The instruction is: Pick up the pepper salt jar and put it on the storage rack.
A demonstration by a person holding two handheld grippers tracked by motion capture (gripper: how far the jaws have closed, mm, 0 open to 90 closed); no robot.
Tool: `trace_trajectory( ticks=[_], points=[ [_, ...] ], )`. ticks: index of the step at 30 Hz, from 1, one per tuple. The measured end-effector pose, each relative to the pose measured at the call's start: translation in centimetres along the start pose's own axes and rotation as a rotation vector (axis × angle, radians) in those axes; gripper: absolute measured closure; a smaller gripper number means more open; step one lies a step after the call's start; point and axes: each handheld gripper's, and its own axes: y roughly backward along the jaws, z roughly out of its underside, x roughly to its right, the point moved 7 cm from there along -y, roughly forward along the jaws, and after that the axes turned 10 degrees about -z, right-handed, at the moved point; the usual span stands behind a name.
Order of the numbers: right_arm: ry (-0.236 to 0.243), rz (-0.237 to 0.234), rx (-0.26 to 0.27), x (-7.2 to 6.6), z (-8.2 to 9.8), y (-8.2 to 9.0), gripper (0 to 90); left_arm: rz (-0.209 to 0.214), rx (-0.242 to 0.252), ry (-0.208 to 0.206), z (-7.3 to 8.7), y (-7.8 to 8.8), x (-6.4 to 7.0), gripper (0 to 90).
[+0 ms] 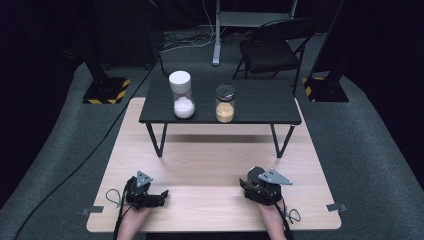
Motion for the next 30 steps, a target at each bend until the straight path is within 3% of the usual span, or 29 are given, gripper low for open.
trace_trajectory(
  ticks=[30],
  points=[
    [0.028, -0.032, 0.019, -0.8, -3.4, 1.6, 29.7, 0.002, 0.0, -0.001, 0.0, 0.0, 0.0, 2.4]
  ],
)
